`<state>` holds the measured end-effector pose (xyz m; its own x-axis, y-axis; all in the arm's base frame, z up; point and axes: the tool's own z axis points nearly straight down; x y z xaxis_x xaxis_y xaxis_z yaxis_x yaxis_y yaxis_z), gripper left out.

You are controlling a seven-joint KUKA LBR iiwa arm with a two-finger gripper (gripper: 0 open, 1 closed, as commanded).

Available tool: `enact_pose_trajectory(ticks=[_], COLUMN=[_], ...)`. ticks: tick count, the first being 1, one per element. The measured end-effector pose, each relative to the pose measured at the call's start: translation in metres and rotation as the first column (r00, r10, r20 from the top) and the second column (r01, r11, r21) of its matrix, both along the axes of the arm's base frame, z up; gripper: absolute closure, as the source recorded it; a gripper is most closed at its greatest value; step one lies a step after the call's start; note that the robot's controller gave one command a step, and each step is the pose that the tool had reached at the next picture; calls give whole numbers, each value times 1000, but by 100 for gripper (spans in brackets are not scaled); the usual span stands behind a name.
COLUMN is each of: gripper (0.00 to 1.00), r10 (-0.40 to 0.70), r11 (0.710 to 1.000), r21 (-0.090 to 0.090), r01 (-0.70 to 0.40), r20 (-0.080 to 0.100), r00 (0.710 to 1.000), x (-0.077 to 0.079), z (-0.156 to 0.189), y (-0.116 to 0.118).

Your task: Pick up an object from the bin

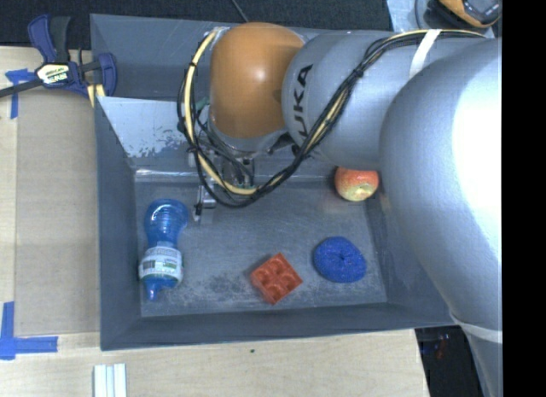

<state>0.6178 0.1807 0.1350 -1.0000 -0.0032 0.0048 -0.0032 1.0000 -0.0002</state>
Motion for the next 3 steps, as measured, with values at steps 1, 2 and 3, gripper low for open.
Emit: enact_pose_trajectory(ticks=[1,2,3], gripper=[0,0,0], r10=[-3,385,526], r11=[1000,923,850], r21=[1,0,-1], r01=[3,-385,-526], r20=[8,9,9], r00=[1000,923,850], x=[2,-5,-11], z=[5,-43,-18], y=[-1,36,45])
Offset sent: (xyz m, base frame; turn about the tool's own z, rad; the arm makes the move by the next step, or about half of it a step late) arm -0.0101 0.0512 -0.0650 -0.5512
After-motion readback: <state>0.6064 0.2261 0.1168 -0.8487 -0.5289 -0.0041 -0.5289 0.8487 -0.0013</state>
